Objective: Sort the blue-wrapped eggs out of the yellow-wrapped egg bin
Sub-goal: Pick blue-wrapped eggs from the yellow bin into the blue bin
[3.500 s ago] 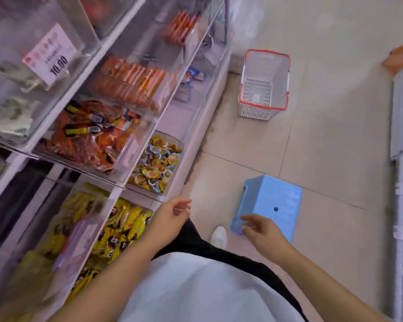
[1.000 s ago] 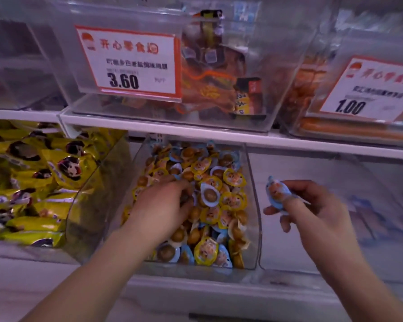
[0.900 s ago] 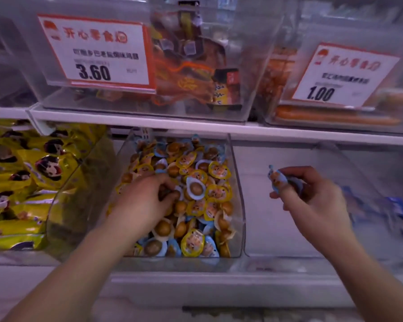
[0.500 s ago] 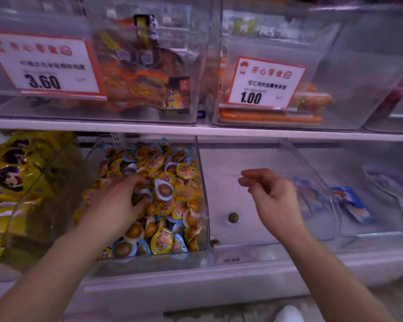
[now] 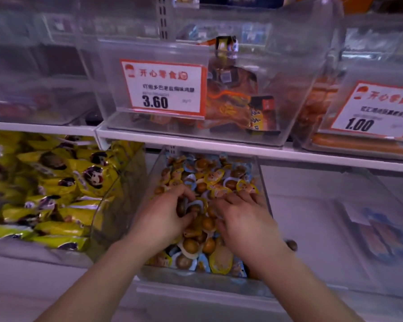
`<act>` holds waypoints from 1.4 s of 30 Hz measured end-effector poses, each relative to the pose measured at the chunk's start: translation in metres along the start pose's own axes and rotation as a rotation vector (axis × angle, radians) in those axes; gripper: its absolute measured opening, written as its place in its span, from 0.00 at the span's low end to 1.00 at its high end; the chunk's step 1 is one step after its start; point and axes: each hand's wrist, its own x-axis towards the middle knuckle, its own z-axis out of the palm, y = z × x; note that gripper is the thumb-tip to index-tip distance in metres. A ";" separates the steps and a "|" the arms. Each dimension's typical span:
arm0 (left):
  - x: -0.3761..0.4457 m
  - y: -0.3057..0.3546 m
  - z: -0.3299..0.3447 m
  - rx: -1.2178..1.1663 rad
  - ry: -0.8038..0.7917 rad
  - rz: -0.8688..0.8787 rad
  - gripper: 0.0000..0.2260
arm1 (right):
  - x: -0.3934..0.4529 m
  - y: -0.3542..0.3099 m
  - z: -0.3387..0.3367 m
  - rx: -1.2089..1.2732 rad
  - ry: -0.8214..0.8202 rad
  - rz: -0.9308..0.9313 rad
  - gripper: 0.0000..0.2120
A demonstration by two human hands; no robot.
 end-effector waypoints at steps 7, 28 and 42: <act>-0.004 0.031 -0.015 -0.339 0.207 0.086 0.15 | 0.001 0.004 -0.016 1.067 0.358 0.476 0.09; -0.020 0.088 0.031 0.089 -0.019 0.493 0.25 | -0.076 0.124 -0.024 1.414 0.190 0.789 0.06; 0.010 0.005 -0.008 0.281 0.046 0.078 0.21 | -0.034 0.104 -0.005 1.101 0.310 0.524 0.17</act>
